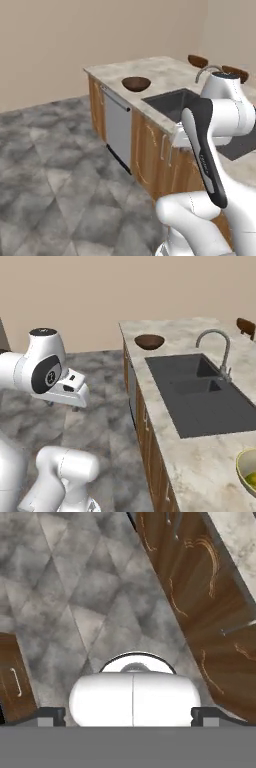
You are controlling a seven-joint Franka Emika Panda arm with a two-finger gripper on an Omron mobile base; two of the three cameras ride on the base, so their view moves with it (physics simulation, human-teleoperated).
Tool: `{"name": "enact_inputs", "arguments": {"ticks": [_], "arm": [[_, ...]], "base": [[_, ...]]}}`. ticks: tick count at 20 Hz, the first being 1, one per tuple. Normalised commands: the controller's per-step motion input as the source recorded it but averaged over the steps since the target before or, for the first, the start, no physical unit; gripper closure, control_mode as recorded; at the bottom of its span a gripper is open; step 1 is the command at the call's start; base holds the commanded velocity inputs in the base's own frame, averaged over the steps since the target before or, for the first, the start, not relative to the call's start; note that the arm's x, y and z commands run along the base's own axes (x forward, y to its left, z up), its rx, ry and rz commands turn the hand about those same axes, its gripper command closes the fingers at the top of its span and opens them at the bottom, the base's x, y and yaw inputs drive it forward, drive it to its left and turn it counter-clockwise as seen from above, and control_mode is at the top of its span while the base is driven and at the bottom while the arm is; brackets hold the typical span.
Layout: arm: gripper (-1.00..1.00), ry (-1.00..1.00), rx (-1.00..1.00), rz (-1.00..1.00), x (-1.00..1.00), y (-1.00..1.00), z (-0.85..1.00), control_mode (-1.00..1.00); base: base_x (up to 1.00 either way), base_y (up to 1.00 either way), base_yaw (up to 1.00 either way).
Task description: Pick the mangos from the cabinet and place them in one bowl. Pick the carrot from the sink and place it in the other bowl.
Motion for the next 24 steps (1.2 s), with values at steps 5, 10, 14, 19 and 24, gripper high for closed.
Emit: {"name": "enact_inputs", "arguments": {"ticks": [5,10,14,19,24], "arm": [[-1.0,0.0,0.0,0.0,0.0,0.0,0.0,1.0],[-1.0,0.0,0.0,0.0,0.0,0.0,0.0,1.0],[-1.0,0.0,0.0,0.0,0.0,0.0,0.0,1.0],[-1.0,0.0,0.0,0.0,0.0,0.0,0.0,1.0],[-1.0,0.0,0.0,0.0,0.0,0.0,0.0,1.0]], "base": [[-0.23,-0.22,0.92],[-0.16,-0.34,0.89],[-0.18,-0.51,0.84],[-0.29,-0.46,0.83],[-0.4,-0.17,0.76]]}}
